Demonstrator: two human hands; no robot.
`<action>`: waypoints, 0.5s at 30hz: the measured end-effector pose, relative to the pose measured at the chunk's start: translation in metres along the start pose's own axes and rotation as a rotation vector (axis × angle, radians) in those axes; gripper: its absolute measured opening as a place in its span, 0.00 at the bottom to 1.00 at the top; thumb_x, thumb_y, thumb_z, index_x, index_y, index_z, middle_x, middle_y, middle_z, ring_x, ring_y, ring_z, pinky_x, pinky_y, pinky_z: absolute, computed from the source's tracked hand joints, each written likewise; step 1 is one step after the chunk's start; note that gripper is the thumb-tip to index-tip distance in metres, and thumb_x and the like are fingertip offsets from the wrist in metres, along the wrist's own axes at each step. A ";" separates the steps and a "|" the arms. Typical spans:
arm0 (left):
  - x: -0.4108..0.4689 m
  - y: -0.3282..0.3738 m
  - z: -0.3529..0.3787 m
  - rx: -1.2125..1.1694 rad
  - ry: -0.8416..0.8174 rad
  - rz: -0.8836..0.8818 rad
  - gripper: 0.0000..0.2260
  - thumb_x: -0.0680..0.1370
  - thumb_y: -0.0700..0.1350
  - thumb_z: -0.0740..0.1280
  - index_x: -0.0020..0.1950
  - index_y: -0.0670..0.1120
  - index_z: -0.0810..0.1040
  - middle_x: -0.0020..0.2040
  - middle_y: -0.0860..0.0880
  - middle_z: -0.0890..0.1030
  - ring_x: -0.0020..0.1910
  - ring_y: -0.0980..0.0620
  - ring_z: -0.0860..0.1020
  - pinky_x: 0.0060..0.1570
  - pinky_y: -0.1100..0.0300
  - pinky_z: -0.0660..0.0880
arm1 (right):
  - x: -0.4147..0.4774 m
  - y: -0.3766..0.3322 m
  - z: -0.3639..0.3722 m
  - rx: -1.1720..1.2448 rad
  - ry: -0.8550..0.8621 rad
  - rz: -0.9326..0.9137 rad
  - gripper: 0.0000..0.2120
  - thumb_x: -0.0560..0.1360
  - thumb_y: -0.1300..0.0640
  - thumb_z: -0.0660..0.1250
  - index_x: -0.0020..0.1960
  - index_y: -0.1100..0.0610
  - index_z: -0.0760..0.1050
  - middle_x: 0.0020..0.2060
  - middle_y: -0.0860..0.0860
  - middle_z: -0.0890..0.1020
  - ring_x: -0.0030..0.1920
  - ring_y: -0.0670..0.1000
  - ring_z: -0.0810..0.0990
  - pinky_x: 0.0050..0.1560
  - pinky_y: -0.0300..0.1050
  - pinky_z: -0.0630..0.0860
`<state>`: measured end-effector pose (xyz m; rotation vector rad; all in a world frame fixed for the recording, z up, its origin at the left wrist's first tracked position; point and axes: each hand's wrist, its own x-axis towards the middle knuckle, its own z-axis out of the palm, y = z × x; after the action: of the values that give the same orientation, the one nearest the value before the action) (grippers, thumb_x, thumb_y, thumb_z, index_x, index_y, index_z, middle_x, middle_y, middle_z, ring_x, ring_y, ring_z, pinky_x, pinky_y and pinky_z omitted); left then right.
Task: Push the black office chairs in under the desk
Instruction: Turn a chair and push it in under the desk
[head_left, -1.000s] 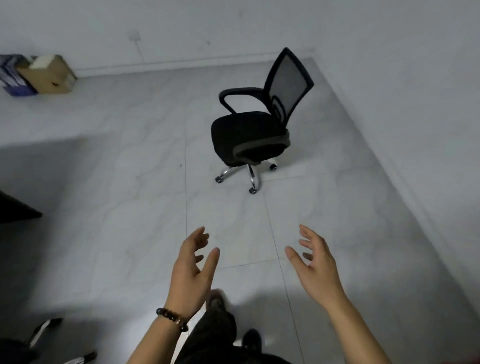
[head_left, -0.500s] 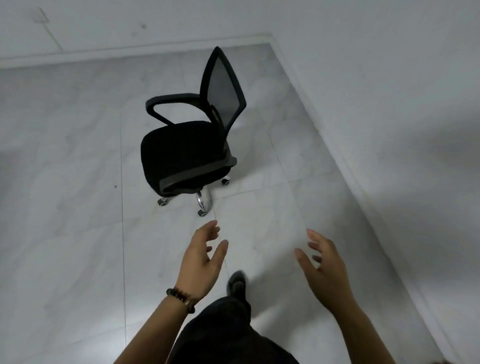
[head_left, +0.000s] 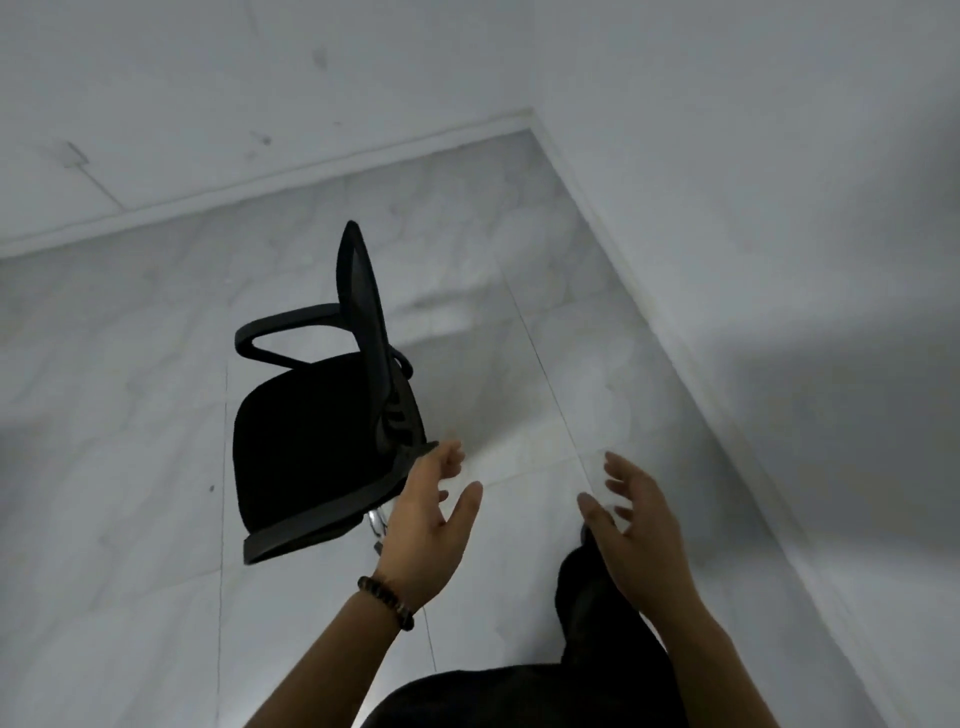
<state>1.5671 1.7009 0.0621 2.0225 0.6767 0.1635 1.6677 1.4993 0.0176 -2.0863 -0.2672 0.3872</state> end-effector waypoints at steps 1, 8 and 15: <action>0.016 0.006 0.008 0.012 0.018 -0.036 0.20 0.78 0.47 0.66 0.69 0.50 0.67 0.63 0.56 0.74 0.61 0.63 0.72 0.61 0.65 0.72 | 0.032 -0.002 -0.005 -0.013 -0.054 -0.013 0.24 0.76 0.49 0.69 0.70 0.45 0.66 0.66 0.46 0.73 0.61 0.43 0.74 0.62 0.48 0.75; 0.120 0.065 0.014 -0.072 0.354 -0.196 0.19 0.77 0.43 0.67 0.67 0.51 0.69 0.60 0.54 0.75 0.59 0.64 0.73 0.57 0.67 0.73 | 0.229 -0.073 -0.020 -0.127 -0.421 -0.249 0.27 0.77 0.47 0.67 0.73 0.51 0.65 0.65 0.45 0.72 0.64 0.42 0.72 0.64 0.49 0.73; 0.199 0.051 0.009 -0.234 0.664 -0.367 0.20 0.77 0.42 0.67 0.68 0.48 0.69 0.60 0.54 0.74 0.60 0.59 0.74 0.55 0.65 0.74 | 0.359 -0.134 0.047 -0.230 -0.708 -0.454 0.25 0.76 0.48 0.68 0.72 0.50 0.67 0.64 0.44 0.72 0.63 0.42 0.73 0.63 0.48 0.74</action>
<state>1.7570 1.7790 0.0694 1.5729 1.3578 0.6785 1.9773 1.7273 0.0498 -1.9554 -1.2246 0.8319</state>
